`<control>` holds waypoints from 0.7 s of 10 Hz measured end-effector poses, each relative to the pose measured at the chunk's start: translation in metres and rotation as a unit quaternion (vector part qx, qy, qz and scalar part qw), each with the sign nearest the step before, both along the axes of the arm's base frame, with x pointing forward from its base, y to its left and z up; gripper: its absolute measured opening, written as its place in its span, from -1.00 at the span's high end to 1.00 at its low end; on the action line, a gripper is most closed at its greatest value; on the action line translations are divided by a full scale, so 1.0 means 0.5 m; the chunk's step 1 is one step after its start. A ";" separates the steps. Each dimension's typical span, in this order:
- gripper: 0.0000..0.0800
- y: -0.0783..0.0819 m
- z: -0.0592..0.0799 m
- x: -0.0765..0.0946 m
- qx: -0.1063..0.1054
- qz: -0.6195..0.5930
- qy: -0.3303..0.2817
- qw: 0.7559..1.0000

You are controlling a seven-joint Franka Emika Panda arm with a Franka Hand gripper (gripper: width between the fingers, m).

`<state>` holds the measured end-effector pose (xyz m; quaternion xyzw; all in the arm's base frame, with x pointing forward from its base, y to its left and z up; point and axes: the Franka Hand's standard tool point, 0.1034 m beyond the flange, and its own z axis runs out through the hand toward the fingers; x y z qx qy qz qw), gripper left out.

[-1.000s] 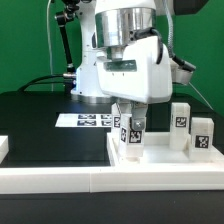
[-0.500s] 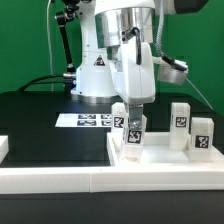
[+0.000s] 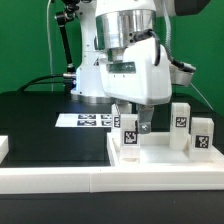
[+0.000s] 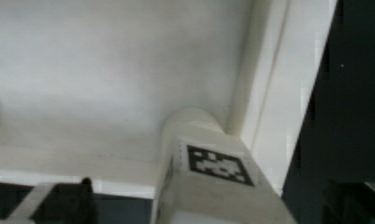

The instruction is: Assemble square table

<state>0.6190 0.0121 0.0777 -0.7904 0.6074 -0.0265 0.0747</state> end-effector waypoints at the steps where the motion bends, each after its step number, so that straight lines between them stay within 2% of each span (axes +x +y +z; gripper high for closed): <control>1: -0.61 0.000 0.000 0.000 -0.005 0.035 -0.003 0.999; 4: -0.62 0.000 -0.001 -0.001 -0.021 0.146 -0.008 0.989; 6: -0.62 0.004 0.006 0.003 -0.050 0.254 0.003 0.966; 7: -0.62 0.004 0.007 0.004 -0.057 0.290 0.001 0.955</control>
Offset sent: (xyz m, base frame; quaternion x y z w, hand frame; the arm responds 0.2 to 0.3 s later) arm 0.0000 0.0000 0.0000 0.0000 0.0000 -0.1938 0.9810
